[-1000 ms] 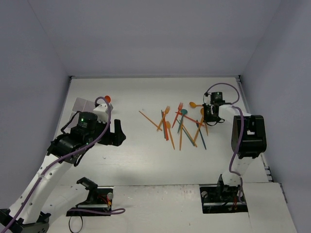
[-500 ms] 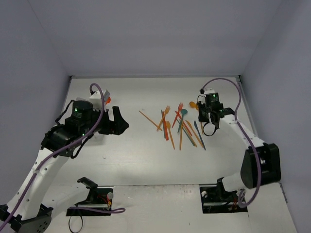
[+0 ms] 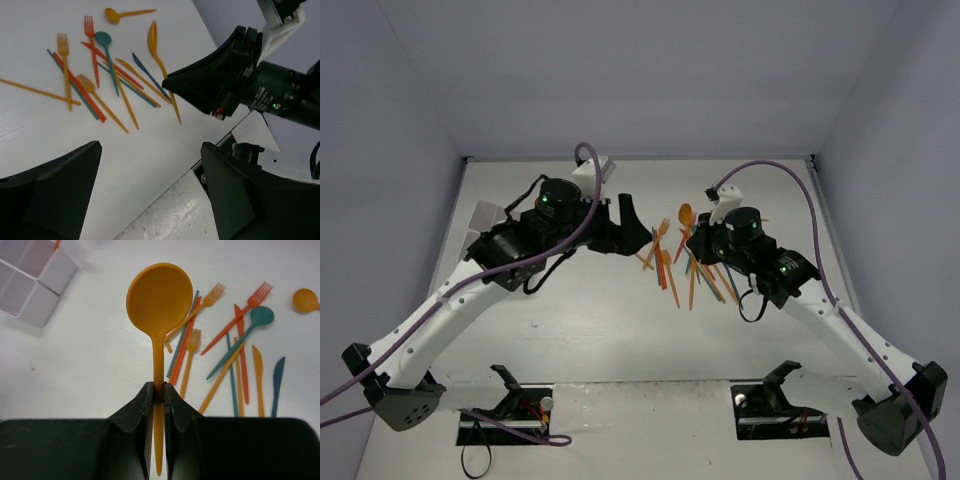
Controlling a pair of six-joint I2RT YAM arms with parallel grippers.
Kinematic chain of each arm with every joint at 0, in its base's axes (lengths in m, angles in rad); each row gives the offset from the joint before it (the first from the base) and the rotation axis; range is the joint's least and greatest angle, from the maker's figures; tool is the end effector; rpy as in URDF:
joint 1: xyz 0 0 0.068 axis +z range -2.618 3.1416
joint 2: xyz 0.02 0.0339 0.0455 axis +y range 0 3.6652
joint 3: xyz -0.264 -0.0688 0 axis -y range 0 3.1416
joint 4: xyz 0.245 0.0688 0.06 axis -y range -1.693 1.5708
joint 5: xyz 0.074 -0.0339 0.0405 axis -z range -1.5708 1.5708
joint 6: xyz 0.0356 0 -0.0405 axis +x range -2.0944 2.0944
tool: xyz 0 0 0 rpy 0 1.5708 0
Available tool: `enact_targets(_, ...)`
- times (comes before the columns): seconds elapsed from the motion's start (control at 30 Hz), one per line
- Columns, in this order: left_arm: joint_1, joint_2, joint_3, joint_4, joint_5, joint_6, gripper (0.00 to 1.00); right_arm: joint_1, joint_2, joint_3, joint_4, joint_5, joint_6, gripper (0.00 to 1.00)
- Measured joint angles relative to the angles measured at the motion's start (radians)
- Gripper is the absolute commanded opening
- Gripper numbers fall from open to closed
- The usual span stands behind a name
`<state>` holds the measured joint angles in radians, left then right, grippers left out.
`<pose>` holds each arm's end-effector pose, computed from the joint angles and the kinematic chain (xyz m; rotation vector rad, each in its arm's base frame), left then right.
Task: Sort the eating utensils into containers
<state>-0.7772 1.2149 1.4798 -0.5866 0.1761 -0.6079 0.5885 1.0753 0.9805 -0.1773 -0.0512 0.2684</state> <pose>0.1754 -0.1813 0.4485 0.3021 2.0234 -1.0783 0.2066 0.1401 0.3528 -0.3378 1.8616 0.6407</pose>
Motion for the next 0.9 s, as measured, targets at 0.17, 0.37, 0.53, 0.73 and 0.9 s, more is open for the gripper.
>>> enact_targets(0.17, -0.065, 0.119, 0.039, 0.076, -0.042, -0.005, 0.71, 0.085, -0.053, 0.010, 0.001, 0.001, 0.035, 0.00)
enact_targets(0.37, -0.106, 0.250, 0.101, 0.111, -0.125, 0.010, 0.55, 0.170, -0.066, 0.011, 0.001, 0.019, 0.059, 0.00)
enact_targets(0.53, -0.129, 0.305, 0.126, 0.118, -0.179, 0.030, 0.39, 0.199, -0.066, 0.011, 0.001, 0.043, 0.065, 0.01)
enact_targets(0.73, -0.131, 0.324, 0.133, 0.116, -0.222, 0.038, 0.27, 0.204, -0.066, 0.011, 0.001, 0.066, 0.064, 0.02)
enact_targets(0.9, -0.131, 0.324, 0.133, 0.114, -0.268, 0.050, 0.19, 0.205, -0.062, 0.011, 0.001, 0.083, 0.058, 0.03)
